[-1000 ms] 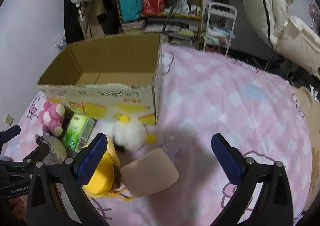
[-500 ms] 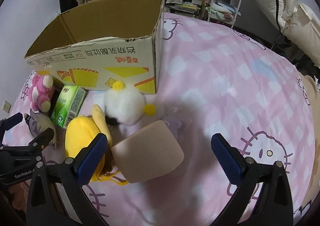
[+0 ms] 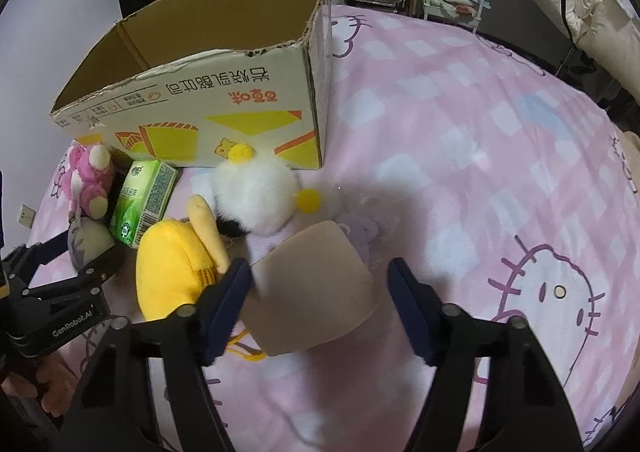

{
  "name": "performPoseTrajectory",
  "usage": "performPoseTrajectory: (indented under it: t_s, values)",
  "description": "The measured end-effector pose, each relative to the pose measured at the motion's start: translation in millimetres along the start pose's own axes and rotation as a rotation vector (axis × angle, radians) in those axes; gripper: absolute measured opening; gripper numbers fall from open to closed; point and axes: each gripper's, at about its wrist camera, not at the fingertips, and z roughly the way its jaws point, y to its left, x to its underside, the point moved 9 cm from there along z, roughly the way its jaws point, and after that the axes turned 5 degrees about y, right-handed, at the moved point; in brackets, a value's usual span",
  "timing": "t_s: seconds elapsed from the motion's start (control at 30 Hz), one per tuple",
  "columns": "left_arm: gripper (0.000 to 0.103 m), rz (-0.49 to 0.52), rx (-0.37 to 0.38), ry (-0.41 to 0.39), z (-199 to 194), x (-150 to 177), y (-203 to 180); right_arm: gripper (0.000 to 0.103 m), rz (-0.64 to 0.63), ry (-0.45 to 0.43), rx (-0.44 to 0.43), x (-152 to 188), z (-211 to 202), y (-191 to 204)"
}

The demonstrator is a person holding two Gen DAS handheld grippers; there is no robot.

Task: Organize soft objects
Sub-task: 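Close the left tool on the white-haired doll while the right tool grasps the beige cushion, then lift the doll with the left tool while the right tool carries the cushion over the box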

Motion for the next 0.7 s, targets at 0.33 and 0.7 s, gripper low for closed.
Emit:
performPoseTrajectory:
  t_s: [0.33, 0.7]
  values:
    - [0.068, -0.031, 0.051, -0.022, -8.4, 2.0, 4.6, 0.04, -0.023, -0.025, -0.01, 2.4, -4.6, 7.5]
    - [0.068, -0.08, 0.094, -0.029, -13.6, 7.0, 13.7, 0.038, -0.022, -0.106, -0.009, -2.7, -24.7, 9.8]
